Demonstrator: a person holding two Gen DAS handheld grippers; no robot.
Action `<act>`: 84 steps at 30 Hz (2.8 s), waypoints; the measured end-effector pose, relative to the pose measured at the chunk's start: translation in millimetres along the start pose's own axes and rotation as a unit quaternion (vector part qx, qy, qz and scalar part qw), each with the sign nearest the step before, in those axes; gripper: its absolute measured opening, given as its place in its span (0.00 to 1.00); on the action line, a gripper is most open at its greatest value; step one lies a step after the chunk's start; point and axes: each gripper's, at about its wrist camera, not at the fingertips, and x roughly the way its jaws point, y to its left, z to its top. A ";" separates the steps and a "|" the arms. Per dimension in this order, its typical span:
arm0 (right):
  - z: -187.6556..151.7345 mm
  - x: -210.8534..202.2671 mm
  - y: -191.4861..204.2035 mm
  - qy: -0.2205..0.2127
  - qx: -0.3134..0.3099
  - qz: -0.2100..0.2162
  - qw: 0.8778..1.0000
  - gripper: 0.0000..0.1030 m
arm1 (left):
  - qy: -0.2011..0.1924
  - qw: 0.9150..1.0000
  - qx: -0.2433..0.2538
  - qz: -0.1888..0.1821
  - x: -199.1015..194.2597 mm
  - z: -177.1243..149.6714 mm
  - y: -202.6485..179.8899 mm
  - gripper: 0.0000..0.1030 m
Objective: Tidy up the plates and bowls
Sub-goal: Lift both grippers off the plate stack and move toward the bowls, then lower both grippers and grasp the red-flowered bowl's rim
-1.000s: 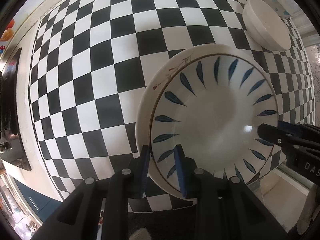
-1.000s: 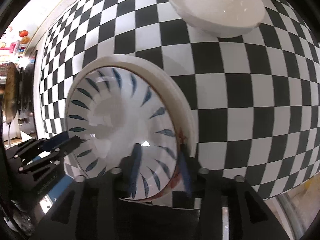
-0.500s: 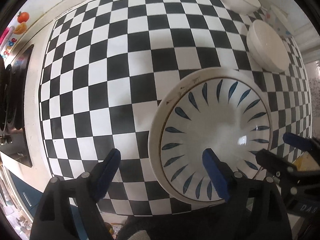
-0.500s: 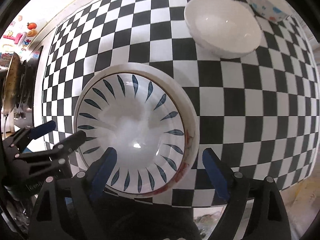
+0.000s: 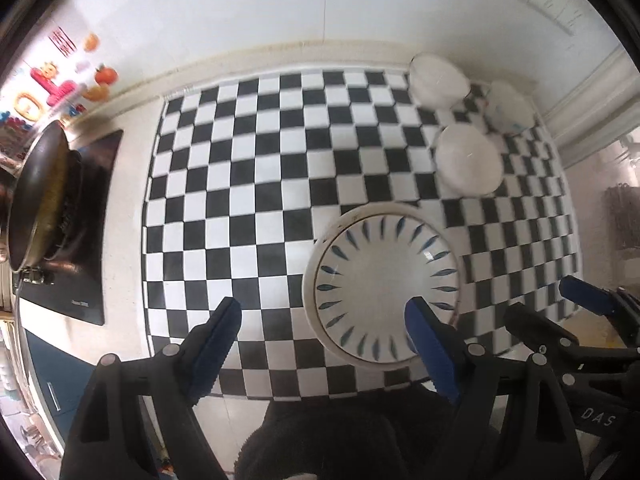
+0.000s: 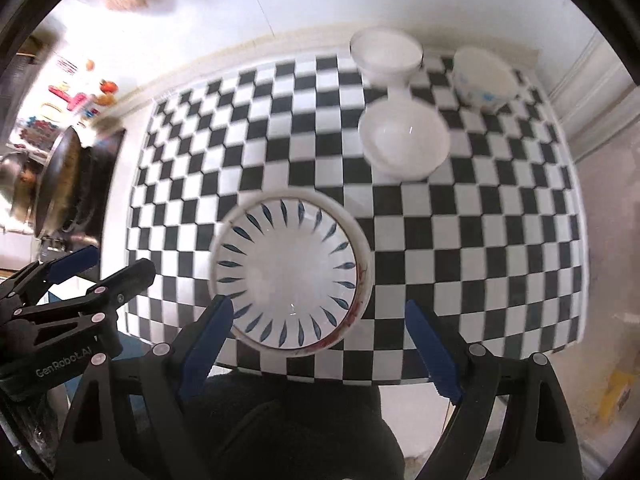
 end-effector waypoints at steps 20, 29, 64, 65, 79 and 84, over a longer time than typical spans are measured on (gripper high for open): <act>-21.4 -117.2 15.2 -0.032 -0.029 -0.004 0.999 0.87 | -0.025 1.000 0.000 -0.001 -93.5 -9.8 -7.7 0.81; -14.6 -118.9 16.1 -0.035 -0.034 0.003 0.999 0.87 | -0.022 1.000 0.004 -0.004 -97.9 -9.6 -9.2 0.81; 116.9 73.6 -158.5 -0.080 0.131 -0.053 0.987 0.87 | -0.049 0.995 0.081 0.018 113.9 156.0 -120.3 0.81; 120.3 82.0 -162.0 -0.075 0.132 -0.052 0.987 0.87 | -0.045 0.995 0.085 0.022 122.2 159.6 -125.1 0.81; 138.5 160.2 -194.8 -0.012 0.173 0.010 0.985 0.76 | 0.023 0.993 0.110 -0.021 196.4 187.4 -144.9 0.73; 137.5 180.6 -201.9 0.008 0.195 0.054 0.979 0.47 | 0.080 0.989 0.112 -0.053 225.3 189.7 -145.7 0.33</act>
